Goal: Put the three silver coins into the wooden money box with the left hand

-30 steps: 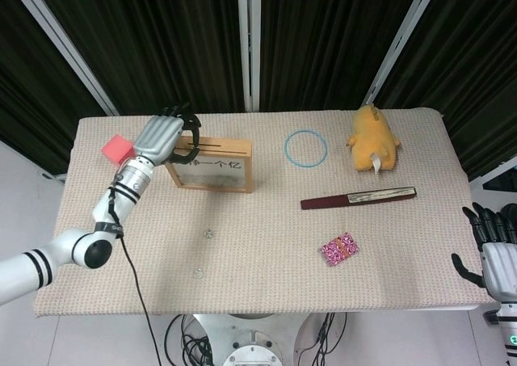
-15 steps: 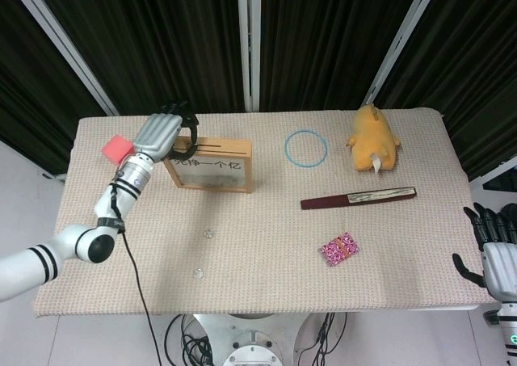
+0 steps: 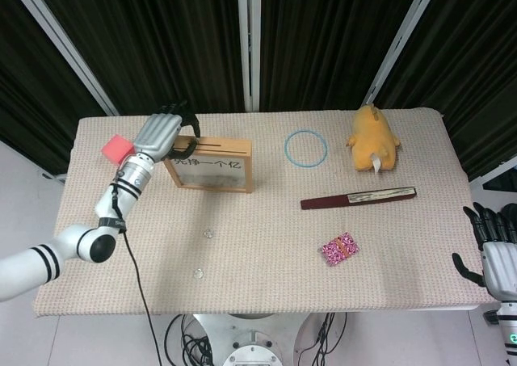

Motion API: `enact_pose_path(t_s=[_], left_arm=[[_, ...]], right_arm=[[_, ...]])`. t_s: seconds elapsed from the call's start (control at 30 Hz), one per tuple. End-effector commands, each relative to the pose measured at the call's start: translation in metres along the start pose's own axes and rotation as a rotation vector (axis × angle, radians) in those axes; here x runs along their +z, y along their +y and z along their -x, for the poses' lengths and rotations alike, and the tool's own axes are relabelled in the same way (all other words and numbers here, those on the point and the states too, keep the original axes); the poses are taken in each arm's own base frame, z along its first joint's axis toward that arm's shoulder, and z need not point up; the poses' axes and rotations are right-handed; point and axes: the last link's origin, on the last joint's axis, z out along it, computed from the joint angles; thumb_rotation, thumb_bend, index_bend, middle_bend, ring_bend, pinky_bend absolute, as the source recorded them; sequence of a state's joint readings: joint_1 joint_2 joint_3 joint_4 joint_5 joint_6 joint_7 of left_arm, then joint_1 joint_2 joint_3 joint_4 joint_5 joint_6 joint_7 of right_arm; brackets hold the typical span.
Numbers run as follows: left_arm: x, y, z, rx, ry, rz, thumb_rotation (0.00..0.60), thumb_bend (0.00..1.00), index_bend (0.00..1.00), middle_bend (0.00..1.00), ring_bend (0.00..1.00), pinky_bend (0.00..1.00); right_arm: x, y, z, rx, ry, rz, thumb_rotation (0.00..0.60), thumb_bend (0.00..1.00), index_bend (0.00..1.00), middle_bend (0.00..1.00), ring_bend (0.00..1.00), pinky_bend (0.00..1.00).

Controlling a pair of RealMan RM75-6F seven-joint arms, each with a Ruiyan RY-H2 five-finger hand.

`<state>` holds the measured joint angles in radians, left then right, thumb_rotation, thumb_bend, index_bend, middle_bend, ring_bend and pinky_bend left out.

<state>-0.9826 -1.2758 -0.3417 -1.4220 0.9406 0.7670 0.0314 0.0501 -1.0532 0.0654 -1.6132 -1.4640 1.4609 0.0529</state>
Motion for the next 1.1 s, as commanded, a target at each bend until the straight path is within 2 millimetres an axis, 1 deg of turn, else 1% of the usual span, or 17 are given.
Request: enact_pose_path(t_s=[0.03, 0.1, 0.2, 0.27, 0.37, 0.47, 0.5, 0.53, 0.57, 0.63, 0.67, 0.73, 0.77, 0.87, 0.9, 1.0, 1.1], left_arm=[[0.0, 0.001, 0.0, 0.028, 0.028, 0.018, 0.6, 0.32, 0.23, 0.27, 0.04, 0.0], [-0.001, 0.003, -0.002, 0.02, 0.056, 0.03, 0.6, 0.31, 0.19, 0.27, 0.04, 0.0], [-0.005, 0.008, -0.009, 0.003, 0.121, 0.048, 0.6, 0.31, 0.18, 0.27, 0.04, 0.0], [-0.014, 0.013, -0.014, -0.015, 0.172, 0.07, 0.6, 0.31, 0.18, 0.27, 0.04, 0.0], [-0.046, 0.017, -0.02, 0.008, 0.239, 0.121, 0.6, 0.3, 0.19, 0.27, 0.04, 0.0], [-0.093, 0.014, -0.015, 0.054, 0.26, 0.165, 0.6, 0.29, 0.21, 0.27, 0.04, 0.0], [-0.113, 0.012, -0.011, 0.06, 0.256, 0.177, 0.6, 0.29, 0.22, 0.27, 0.04, 0.0], [-0.127, 0.009, -0.006, 0.065, 0.252, 0.184, 0.6, 0.27, 0.23, 0.27, 0.04, 0.0], [-0.145, 0.005, 0.0, 0.074, 0.252, 0.192, 0.6, 0.22, 0.23, 0.27, 0.04, 0.0], [-0.169, -0.002, 0.014, 0.091, 0.269, 0.209, 0.6, 0.1, 0.23, 0.28, 0.04, 0.0], [-0.184, -0.008, 0.026, 0.114, 0.27, 0.224, 0.6, 0.07, 0.24, 0.28, 0.04, 0.0], [-0.202, -0.018, 0.045, 0.157, 0.254, 0.238, 0.6, 0.02, 0.25, 0.28, 0.04, 0.0], [-0.213, -0.024, 0.059, 0.178, 0.236, 0.241, 0.6, 0.01, 0.26, 0.28, 0.04, 0.0], [-0.229, -0.04, 0.09, 0.201, 0.189, 0.222, 0.6, 0.0, 0.28, 0.28, 0.04, 0.01], [-0.231, -0.044, 0.098, 0.2, 0.178, 0.212, 0.6, 0.0, 0.28, 0.28, 0.04, 0.01], [-0.232, -0.053, 0.118, 0.184, 0.166, 0.194, 0.6, 0.0, 0.29, 0.28, 0.04, 0.01], [-0.228, -0.056, 0.135, 0.175, 0.147, 0.195, 0.6, 0.0, 0.29, 0.28, 0.04, 0.01]], right_arm=[[0.0, 0.0, 0.0, 0.001, 0.0, 0.0, 0.6, 0.28, 0.0, 0.0, 0.0, 0.0], [0.001, 0.0, -0.001, 0.001, 0.002, -0.002, 0.6, 0.28, 0.0, 0.0, 0.0, 0.0], [0.001, -0.001, -0.003, 0.003, 0.01, -0.007, 0.6, 0.28, 0.0, 0.0, 0.0, 0.0], [0.001, -0.002, -0.004, 0.006, 0.012, -0.01, 0.6, 0.28, 0.0, 0.0, 0.0, 0.0], [0.001, 0.0, -0.004, 0.007, 0.011, -0.006, 0.6, 0.28, 0.0, 0.0, 0.0, 0.0], [0.001, 0.004, -0.006, 0.006, 0.015, 0.003, 0.6, 0.28, 0.0, 0.0, 0.0, 0.0], [0.001, 0.005, -0.008, 0.007, 0.019, 0.002, 0.6, 0.28, 0.0, 0.0, 0.0, 0.0], [0.002, 0.005, -0.008, 0.008, 0.023, 0.0, 0.6, 0.28, 0.0, 0.0, 0.0, 0.0], [0.002, 0.004, -0.009, 0.008, 0.031, -0.006, 0.6, 0.28, 0.0, 0.0, 0.0, 0.0], [0.002, 0.003, -0.01, 0.009, 0.042, -0.015, 0.6, 0.28, 0.0, 0.0, 0.0, 0.0], [0.002, 0.001, -0.009, 0.01, 0.045, -0.021, 0.6, 0.28, 0.0, 0.0, 0.0, 0.0], [0.001, 0.0, -0.007, 0.011, 0.045, -0.027, 0.6, 0.28, 0.0, 0.0, 0.0, 0.0], [0.0, -0.001, -0.006, 0.01, 0.044, -0.03, 0.6, 0.28, 0.0, 0.0, 0.0, 0.0], [-0.002, -0.002, -0.004, 0.009, 0.041, -0.036, 0.6, 0.28, 0.0, 0.0, 0.0, 0.0], [-0.003, -0.003, -0.003, 0.009, 0.04, -0.037, 0.6, 0.28, 0.0, 0.0, 0.0, 0.0], [-0.007, -0.002, -0.003, 0.005, 0.034, -0.036, 0.6, 0.28, 0.0, 0.0, 0.0, 0.0], [-0.01, -0.002, -0.005, -0.001, 0.037, -0.032, 0.6, 0.28, 0.0, 0.0, 0.0, 0.0]])
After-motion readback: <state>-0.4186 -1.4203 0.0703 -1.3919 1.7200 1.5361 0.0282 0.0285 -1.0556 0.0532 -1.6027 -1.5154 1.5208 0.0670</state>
